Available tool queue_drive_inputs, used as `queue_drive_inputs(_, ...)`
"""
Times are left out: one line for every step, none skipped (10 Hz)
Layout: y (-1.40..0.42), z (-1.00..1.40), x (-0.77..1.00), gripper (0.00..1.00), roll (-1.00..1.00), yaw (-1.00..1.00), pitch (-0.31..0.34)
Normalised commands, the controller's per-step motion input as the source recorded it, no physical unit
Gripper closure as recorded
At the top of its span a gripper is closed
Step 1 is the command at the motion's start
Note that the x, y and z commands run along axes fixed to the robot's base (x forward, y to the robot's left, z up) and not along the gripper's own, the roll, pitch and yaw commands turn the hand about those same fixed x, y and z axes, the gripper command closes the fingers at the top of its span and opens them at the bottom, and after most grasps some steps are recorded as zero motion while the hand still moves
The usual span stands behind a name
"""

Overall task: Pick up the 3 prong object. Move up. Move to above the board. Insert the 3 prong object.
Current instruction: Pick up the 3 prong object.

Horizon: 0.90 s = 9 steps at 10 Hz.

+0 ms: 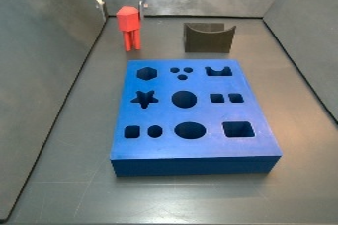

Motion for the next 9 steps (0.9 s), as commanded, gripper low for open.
queue_drive_inputs(-0.01, -0.3, 0.08, 0.0, 0.08, -0.05, -0.097)
queue_drive_inputs(0.0, 0.0, 0.0, 1.0, 0.0, 0.0, 0.0)
queue_drive_inputs(0.0, 0.0, 0.0, 1.0, 0.0, 0.0, 0.0)
queue_drive_inputs(0.0, 0.0, 0.0, 1.0, 0.0, 0.0, 0.0)
queue_drive_inputs(0.0, 0.0, 0.0, 1.0, 0.0, 0.0, 0.0)
queue_drive_inputs(0.0, 0.0, 0.0, 1.0, 0.0, 0.0, 0.0)
queue_drive_inputs(0.0, 0.0, 0.0, 1.0, 0.0, 0.0, 0.0)
queue_drive_inputs(0.0, 0.0, 0.0, 1.0, 0.0, 0.0, 0.0)
queue_drive_inputs(0.0, 0.0, 0.0, 1.0, 0.0, 0.0, 0.0)
